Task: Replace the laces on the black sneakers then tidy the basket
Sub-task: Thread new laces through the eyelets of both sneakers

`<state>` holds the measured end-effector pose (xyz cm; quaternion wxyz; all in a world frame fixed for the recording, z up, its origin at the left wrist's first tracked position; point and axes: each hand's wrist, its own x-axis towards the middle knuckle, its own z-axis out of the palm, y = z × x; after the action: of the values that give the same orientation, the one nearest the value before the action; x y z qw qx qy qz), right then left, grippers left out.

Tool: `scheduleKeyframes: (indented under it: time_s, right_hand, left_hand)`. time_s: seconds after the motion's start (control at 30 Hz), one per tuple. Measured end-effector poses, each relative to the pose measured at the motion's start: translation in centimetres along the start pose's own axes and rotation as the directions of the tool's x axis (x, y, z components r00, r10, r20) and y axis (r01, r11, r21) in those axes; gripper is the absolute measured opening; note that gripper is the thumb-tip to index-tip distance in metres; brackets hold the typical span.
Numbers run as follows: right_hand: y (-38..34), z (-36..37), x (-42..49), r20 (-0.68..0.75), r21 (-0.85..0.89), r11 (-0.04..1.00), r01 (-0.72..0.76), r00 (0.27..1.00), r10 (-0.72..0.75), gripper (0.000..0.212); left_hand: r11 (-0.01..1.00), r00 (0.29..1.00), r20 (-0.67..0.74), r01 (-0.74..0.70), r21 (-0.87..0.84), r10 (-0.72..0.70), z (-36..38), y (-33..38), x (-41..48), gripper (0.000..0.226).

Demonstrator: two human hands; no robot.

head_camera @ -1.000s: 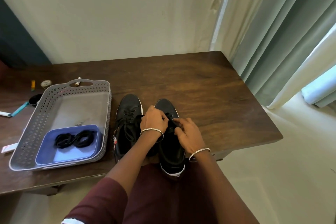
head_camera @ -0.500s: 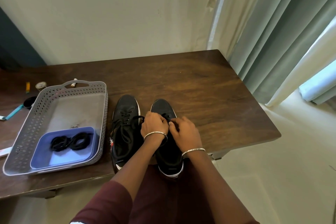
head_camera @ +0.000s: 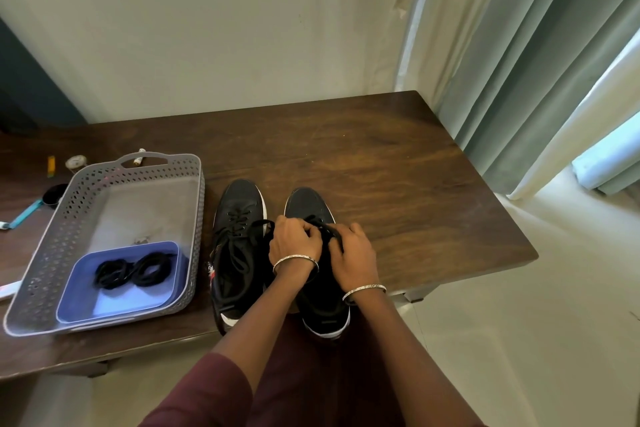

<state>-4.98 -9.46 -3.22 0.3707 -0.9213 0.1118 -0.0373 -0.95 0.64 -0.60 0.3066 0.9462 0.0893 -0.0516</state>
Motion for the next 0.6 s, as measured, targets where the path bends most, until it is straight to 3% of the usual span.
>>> scheduleKeyframes:
  time_s: [0.27, 0.6]
  right_hand:
    - [0.12, -0.27, 0.51, 0.072, 0.259, 0.952, -0.164, 0.986, 0.150, 0.031]
    - [0.46, 0.45, 0.76, 0.087, 0.314, 0.925, -0.213, 0.977, 0.195, 0.034]
  left_hand:
    - [0.999, 0.998, -0.044, -0.035, -0.025, 0.034, 0.03, -0.08, -0.33, 0.015]
    - [0.995, 0.996, -0.025, -0.089, 0.042, 0.090, -0.06, -0.37, -0.32, 0.017]
